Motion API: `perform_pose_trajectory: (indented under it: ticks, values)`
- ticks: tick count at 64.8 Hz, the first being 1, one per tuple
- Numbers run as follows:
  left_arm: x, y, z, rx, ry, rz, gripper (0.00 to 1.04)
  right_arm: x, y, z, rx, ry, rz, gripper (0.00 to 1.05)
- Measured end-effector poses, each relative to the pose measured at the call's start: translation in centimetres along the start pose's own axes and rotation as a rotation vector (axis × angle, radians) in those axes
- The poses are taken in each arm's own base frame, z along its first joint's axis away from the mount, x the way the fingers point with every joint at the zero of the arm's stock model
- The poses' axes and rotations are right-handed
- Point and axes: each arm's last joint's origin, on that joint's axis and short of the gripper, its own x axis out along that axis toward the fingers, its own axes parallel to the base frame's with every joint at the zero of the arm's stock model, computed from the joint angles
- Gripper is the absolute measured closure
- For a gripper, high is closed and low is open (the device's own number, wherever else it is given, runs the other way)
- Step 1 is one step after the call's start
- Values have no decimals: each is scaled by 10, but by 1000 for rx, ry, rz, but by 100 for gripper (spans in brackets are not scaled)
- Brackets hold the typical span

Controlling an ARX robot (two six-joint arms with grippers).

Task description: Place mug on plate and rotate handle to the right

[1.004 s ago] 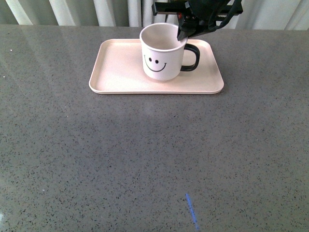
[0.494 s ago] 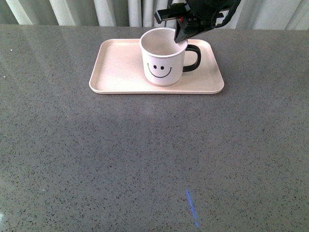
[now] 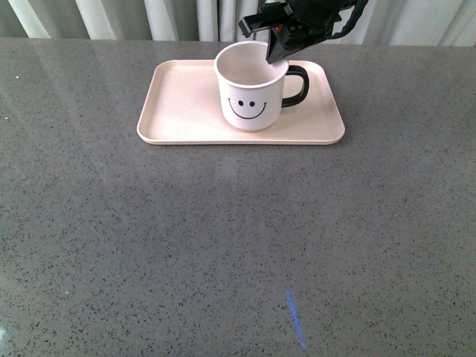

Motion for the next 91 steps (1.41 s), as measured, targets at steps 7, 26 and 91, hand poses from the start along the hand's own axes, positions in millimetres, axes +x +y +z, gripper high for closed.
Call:
perform_pose_trajectory:
  ticks: [7,26,91]
  values:
    - [0,0,0,0,0,0,9,0,0,0,-3,0,0,103]
    - [0,0,0,0,0,0,9,1,0,-1,-10,1,-11,103]
    - [0,0,0,0,0,0,9,12,0,-7,-49,23,-51,55]
